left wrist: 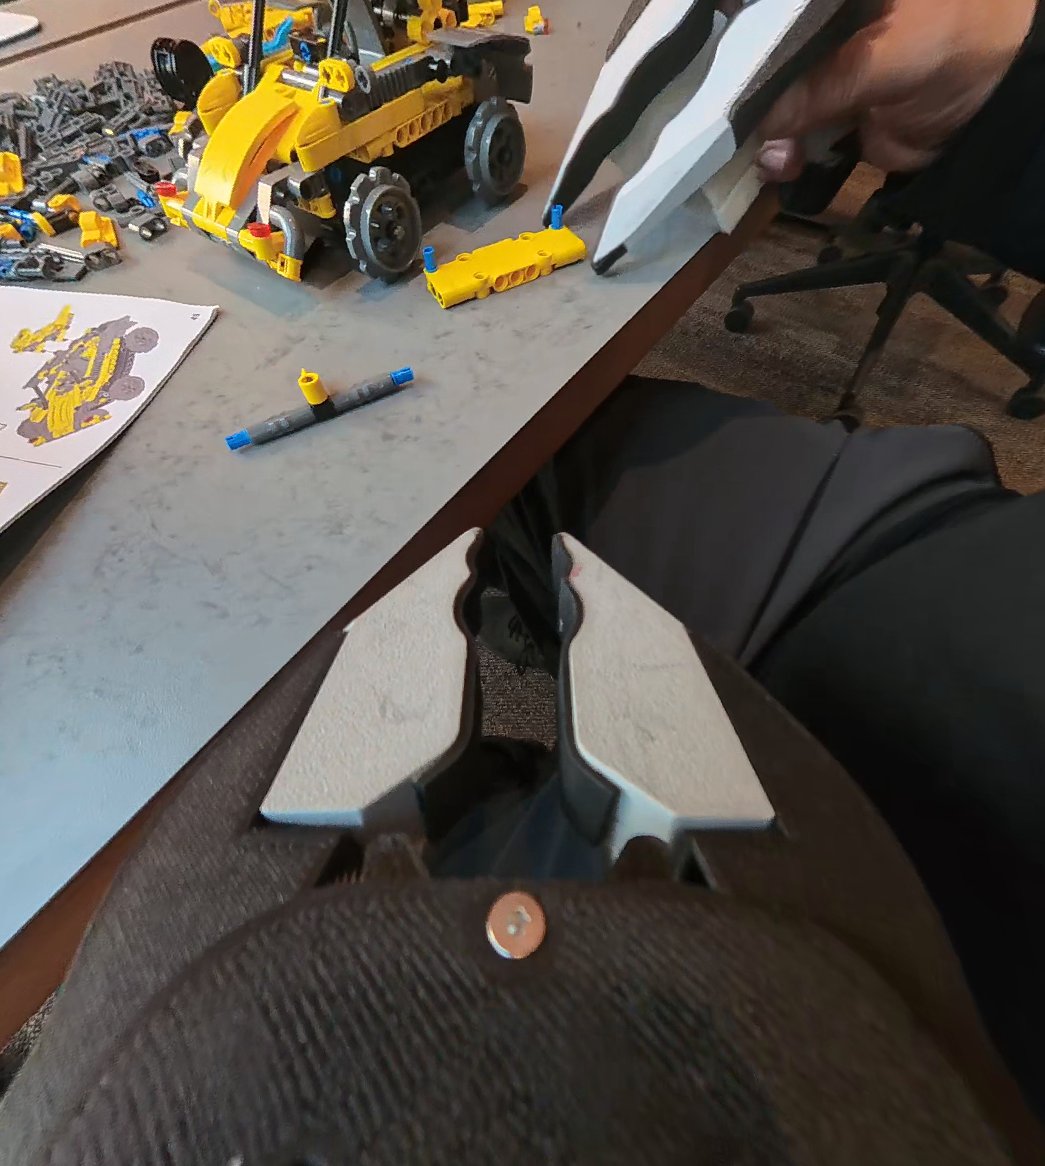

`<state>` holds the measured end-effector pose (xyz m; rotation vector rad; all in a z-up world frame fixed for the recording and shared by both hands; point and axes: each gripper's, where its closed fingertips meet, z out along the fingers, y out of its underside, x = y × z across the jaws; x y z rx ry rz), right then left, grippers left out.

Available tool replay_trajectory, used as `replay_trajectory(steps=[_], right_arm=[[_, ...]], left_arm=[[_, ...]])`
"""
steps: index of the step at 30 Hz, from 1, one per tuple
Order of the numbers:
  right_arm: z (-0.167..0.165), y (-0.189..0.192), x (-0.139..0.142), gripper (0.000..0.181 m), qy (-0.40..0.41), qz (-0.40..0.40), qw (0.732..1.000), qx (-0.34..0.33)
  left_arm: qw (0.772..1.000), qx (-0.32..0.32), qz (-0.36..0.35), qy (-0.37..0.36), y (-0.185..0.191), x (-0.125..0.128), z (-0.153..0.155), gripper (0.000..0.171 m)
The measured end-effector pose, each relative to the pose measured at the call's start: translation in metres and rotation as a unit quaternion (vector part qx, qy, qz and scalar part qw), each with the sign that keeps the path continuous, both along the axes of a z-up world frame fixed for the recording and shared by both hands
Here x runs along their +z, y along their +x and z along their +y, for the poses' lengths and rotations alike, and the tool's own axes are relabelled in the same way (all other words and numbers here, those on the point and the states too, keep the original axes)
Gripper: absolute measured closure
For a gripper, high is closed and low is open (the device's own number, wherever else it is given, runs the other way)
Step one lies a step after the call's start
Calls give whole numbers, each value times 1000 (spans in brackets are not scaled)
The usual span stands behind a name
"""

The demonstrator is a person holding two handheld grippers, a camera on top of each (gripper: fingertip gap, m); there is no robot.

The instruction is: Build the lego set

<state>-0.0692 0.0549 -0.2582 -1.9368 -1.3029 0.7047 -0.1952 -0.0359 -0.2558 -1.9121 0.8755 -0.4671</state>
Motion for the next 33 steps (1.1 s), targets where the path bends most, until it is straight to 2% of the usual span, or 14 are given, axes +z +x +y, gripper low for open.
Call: replay_trajectory(steps=[5, 8, 13, 21, 28, 33], right_arm=[[1, 0, 0, 148, 17, -2, 1000, -4], [0, 0, 1, 148, 6, 9, 1000, -4], [2, 1, 5, 150, -8, 35, 999, -16], [4, 1, 3, 160, -8, 22, 999, -24], [1, 2, -2, 168, -6, -10, 1000, -12], [1, 1, -1, 162, -9, -4, 1000, -13]], left_arm=[[1000, 6, 16, 15, 4, -1, 4, 159], [1000, 7, 17, -9, 11, -10, 6, 160], [1000, -9, 14, -11, 20, -11, 6, 160], [999, -37, 13, -30, 22, -15, -3, 161], [999, -32, 0, -34, 12, -7, -5, 161], [999, -27, -18, -40, 8, -1, -3, 160]])
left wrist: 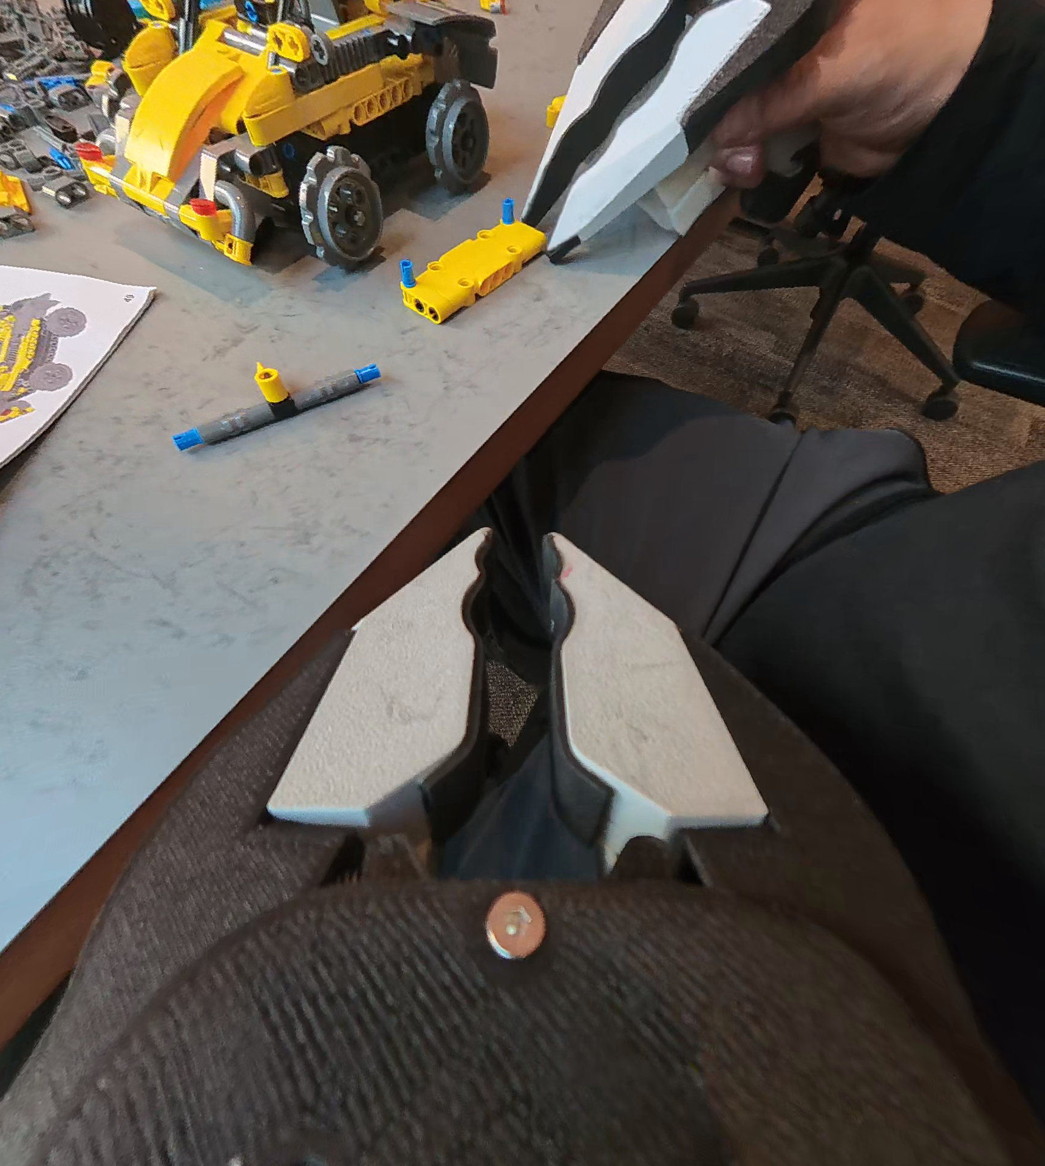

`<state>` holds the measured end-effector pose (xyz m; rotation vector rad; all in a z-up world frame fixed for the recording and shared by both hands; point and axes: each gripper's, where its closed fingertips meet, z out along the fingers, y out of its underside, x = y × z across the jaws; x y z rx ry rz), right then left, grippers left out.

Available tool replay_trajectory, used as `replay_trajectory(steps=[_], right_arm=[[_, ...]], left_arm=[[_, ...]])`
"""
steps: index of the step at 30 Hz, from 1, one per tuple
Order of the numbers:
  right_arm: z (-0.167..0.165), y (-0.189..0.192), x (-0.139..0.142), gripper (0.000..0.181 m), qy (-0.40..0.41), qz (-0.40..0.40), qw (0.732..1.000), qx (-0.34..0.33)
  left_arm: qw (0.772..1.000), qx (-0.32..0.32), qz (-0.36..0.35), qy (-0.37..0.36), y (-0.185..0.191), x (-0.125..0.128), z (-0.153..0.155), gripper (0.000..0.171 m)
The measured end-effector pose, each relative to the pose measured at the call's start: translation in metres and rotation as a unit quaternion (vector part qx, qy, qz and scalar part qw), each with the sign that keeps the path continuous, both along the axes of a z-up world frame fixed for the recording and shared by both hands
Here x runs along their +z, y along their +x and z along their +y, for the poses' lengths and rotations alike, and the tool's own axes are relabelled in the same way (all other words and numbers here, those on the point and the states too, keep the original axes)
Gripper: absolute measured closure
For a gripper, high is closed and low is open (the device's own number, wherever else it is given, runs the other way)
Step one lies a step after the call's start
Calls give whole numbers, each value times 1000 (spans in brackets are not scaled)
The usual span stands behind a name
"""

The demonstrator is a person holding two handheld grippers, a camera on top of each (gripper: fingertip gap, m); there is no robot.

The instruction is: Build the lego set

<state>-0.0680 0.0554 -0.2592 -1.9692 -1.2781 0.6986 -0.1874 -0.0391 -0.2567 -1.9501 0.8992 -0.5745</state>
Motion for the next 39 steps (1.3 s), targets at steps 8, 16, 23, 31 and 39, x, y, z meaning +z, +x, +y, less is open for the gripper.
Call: replay_trajectory(steps=[8, 16, 23, 31, 39], right_arm=[[-1, -1, 2, 158, 22, 12, 1000, 2], [0, -1, 3, 159, 24, 19, 1000, -4], [-2, -2, 5, 159, 20, 27, 999, 2], [0, 17, 32, 154, 42, 112, 993, -26], [23, 82, 65, 157, 107, 146, 976, -123]], left_arm=[[1000, -9, 2, 1, 4, 0, -5, 161], [1000, -12, 4, -1, 5, -1, -5, 161], [1000, -13, 6, -2, 5, -2, -6, 162], [1000, -11, 1, -10, 3, -5, -5, 163], [1000, -16, 6, -11, 5, -7, -6, 163]])
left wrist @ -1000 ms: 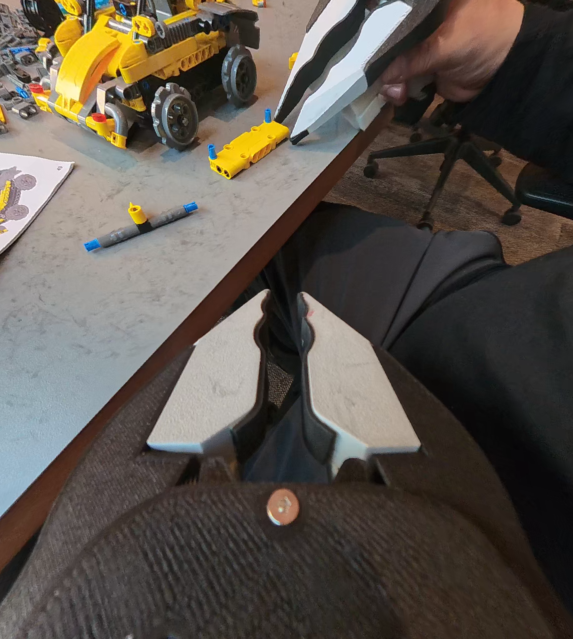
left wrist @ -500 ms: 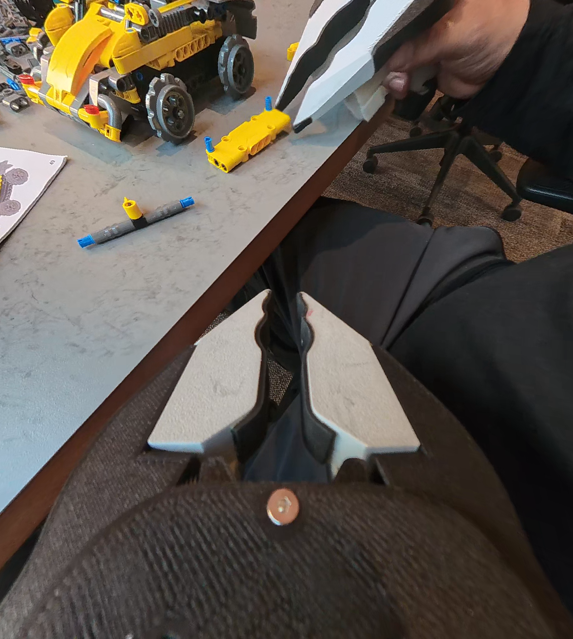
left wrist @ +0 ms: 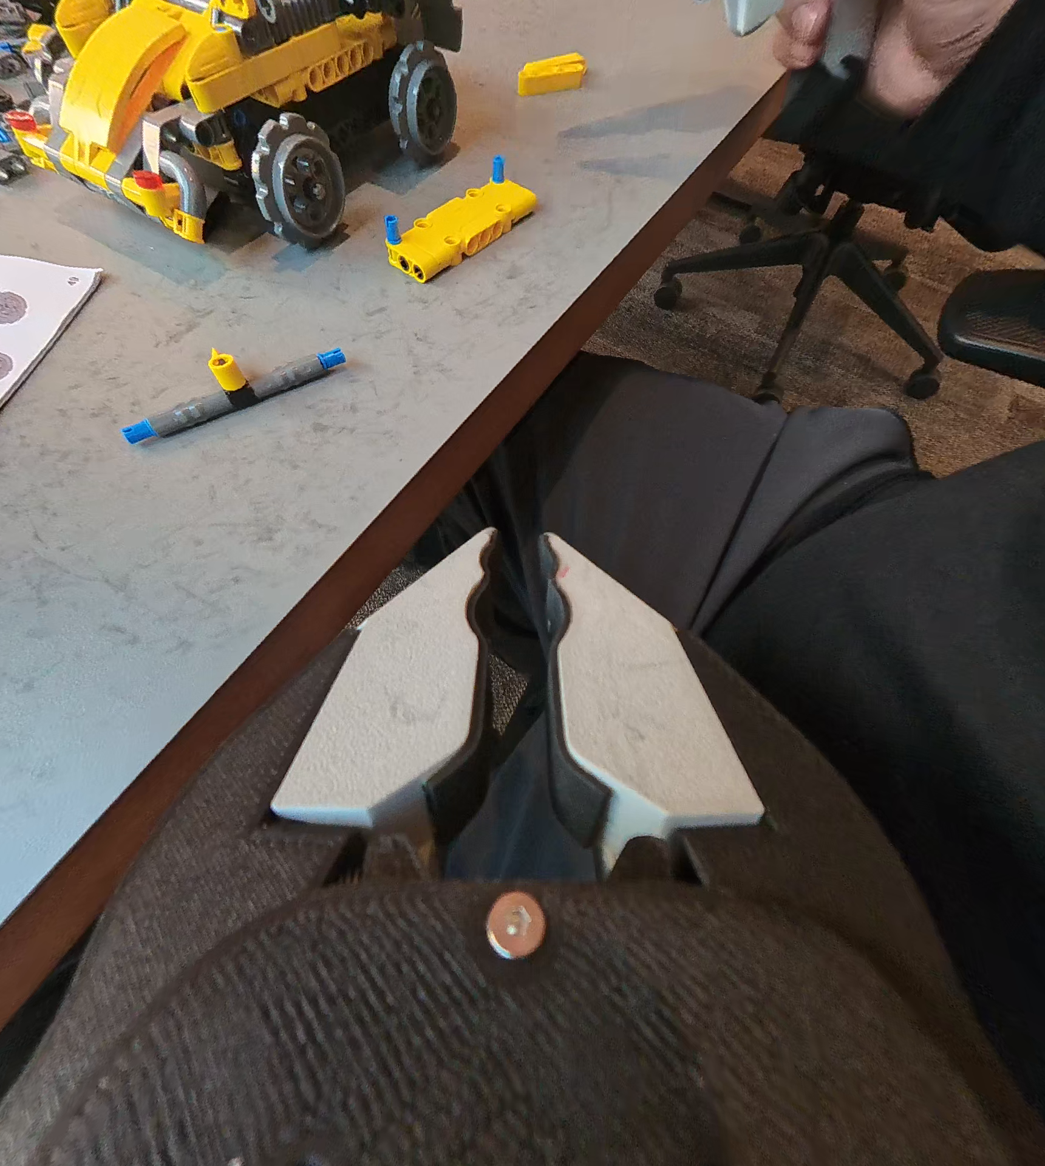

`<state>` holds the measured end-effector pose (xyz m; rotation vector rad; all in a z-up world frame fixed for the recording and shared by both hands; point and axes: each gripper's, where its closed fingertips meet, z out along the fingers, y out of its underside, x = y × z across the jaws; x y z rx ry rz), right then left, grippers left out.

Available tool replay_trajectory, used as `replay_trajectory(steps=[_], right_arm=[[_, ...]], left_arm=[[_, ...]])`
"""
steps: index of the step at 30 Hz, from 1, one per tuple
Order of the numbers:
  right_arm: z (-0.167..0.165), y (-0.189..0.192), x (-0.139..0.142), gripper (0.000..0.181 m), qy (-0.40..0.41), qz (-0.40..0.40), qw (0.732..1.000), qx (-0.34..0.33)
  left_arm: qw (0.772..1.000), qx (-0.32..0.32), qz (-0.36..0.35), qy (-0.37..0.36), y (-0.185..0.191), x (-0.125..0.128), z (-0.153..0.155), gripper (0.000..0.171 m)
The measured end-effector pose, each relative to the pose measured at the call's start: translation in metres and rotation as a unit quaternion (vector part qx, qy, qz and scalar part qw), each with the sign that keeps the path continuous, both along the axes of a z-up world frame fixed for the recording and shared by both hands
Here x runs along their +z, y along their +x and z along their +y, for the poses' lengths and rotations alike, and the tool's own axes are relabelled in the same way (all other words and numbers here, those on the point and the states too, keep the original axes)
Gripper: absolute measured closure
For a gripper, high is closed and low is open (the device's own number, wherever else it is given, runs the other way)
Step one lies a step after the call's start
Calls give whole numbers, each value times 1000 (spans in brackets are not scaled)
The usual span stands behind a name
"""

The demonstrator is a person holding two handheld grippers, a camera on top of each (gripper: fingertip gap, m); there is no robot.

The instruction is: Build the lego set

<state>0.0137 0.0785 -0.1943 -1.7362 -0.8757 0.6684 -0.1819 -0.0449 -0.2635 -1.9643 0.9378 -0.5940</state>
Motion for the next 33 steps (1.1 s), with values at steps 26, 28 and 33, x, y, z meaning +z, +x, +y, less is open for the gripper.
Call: replay_trajectory(steps=[26, 28, 33], right_arm=[[30, 26, -68, 165, -130, -191, 972, 47], [29, 21, -68, 165, -126, -196, 971, 45], [27, 19, -68, 165, -125, -192, 972, 44]], left_arm=[[1000, -2, -3, -14, -1, -4, 1, 164], [1000, -4, -8, -19, -1, -3, 1, 164], [1000, -8, -11, -19, 1, -3, -1, 164]])
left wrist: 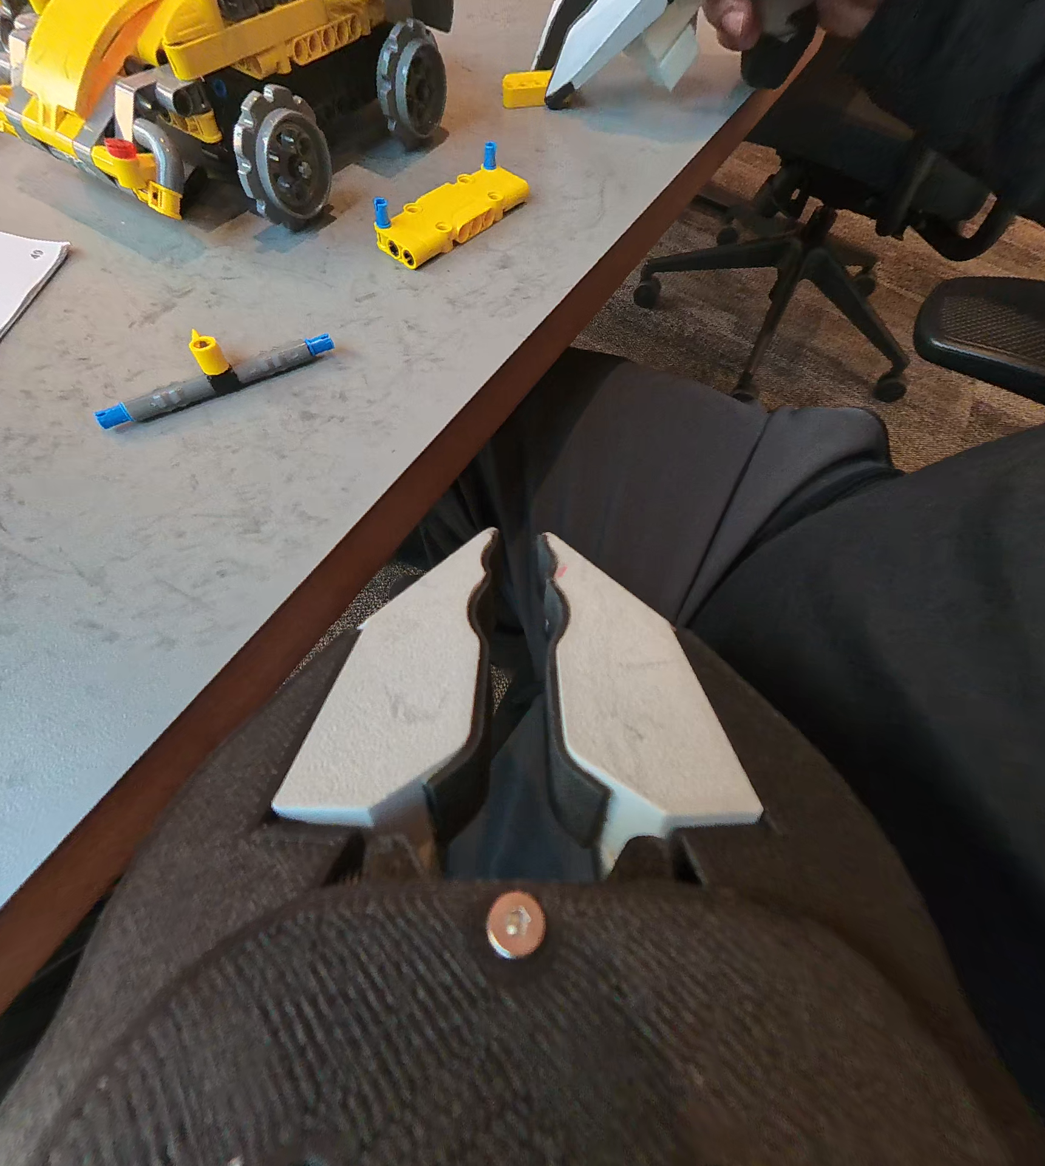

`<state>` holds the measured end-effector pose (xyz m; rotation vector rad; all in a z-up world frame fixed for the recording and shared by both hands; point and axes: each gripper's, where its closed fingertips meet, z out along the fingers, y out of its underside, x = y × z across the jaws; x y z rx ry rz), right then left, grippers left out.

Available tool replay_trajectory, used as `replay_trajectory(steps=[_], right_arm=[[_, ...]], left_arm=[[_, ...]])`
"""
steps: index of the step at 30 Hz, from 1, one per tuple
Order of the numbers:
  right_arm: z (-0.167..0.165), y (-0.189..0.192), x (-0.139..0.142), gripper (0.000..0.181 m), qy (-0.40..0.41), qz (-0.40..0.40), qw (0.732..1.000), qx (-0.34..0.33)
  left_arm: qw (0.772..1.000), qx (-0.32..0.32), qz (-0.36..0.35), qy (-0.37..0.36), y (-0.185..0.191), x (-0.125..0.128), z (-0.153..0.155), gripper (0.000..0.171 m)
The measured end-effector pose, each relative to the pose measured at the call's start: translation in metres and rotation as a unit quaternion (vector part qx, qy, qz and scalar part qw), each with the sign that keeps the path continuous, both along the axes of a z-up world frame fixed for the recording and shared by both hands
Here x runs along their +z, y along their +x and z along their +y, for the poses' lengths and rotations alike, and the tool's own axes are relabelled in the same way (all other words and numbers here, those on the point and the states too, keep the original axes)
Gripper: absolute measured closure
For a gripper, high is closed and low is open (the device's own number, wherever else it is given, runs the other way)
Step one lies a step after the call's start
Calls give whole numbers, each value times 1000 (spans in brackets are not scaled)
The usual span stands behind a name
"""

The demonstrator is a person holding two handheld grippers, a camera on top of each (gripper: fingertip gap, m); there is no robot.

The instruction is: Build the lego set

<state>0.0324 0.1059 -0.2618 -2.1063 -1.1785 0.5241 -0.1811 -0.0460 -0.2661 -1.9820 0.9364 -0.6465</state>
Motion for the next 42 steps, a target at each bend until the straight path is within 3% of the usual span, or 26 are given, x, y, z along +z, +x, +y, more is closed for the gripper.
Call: replay_trajectory(steps=[11, 25, 28, 35, 42], right_arm=[[-3, -2, 12, 154, -12, 54, 998, -2], [9, 9, 40, 154, 68, 118, 990, -33], [18, 15, 46, 145, 86, 128, 987, -50], [55, 14, 80, 141, 128, 148, 980, -43], [122, -11, 104, 122, 158, 176, 971, -21]], left_arm=[[1000, 1, 2, -4, -1, -2, 0, 164], [1000, 12, 11, -7, -5, -9, 5, 163], [1000, 29, -2, -3, -9, -3, 11, 160], [993, 101, -32, 44, -27, 46, 52, 154], [989, 117, -1, 95, -34, 85, 130, 149]])
